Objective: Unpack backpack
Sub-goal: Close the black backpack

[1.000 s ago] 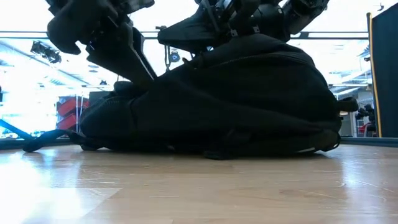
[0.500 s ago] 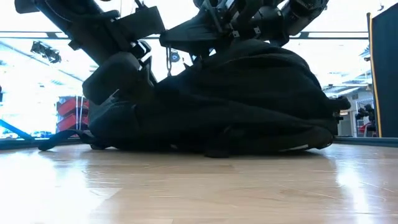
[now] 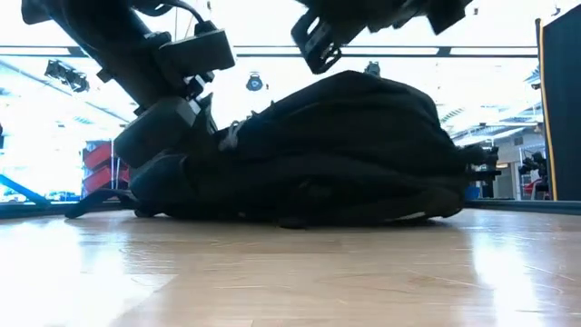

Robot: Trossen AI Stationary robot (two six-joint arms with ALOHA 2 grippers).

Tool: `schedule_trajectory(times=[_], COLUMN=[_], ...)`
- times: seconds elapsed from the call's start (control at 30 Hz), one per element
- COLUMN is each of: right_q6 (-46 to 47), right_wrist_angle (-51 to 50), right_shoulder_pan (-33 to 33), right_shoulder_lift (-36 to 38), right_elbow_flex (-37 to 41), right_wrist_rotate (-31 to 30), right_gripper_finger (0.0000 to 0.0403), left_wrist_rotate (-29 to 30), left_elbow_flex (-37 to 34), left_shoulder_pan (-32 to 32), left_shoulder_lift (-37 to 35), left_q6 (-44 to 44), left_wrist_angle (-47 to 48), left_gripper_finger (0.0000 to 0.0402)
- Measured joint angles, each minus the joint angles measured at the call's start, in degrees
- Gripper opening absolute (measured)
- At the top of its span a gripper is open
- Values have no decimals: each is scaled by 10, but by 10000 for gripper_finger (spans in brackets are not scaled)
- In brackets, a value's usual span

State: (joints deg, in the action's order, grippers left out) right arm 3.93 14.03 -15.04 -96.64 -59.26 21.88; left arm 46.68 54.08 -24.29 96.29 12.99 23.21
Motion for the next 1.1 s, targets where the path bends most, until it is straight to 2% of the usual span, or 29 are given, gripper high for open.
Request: schedule_trajectory(times=[0.1,0.27,0.47,0.6,0.7,0.8,0.93,1.0,1.1], right_q6=[-5,6,83,102,129,187,264,286,301], right_wrist_angle=[-14,-74,-82,-79,-50,19,266,368,446], right_shoulder_pan=[-24,-40,-38,-57,-69,-76,-77,-75,-74], right_shoulder_lift=[29,32,-16,-1,36,60,51,20,-27], right_elbow_flex=[0,0,1,25,63,139,251,279,278], right_wrist_rotate=[-20,-150,-186,-293,-337,-367,-381,-386,-366], right_gripper_finger=[0,1,14,14,4,4,13,20,37], left_wrist_rotate=[0,0,5,30,50,53,53,53,56], left_elbow_flex=[0,0,0,0,0,0,0,0,0], left_shoulder_pan=[1,2,3,3,4,8,13,18,26], left_shoulder_lift=[0,-2,-2,-2,-2,-2,-2,-2,-2], left_q6=[9,6,7,7,6,5,5,5,5], left_wrist_angle=[7,-15,-48,-63,-65,-67,-69,-74,-82], left_gripper_finger=[1,1,0,0,0,0,0,0,0])
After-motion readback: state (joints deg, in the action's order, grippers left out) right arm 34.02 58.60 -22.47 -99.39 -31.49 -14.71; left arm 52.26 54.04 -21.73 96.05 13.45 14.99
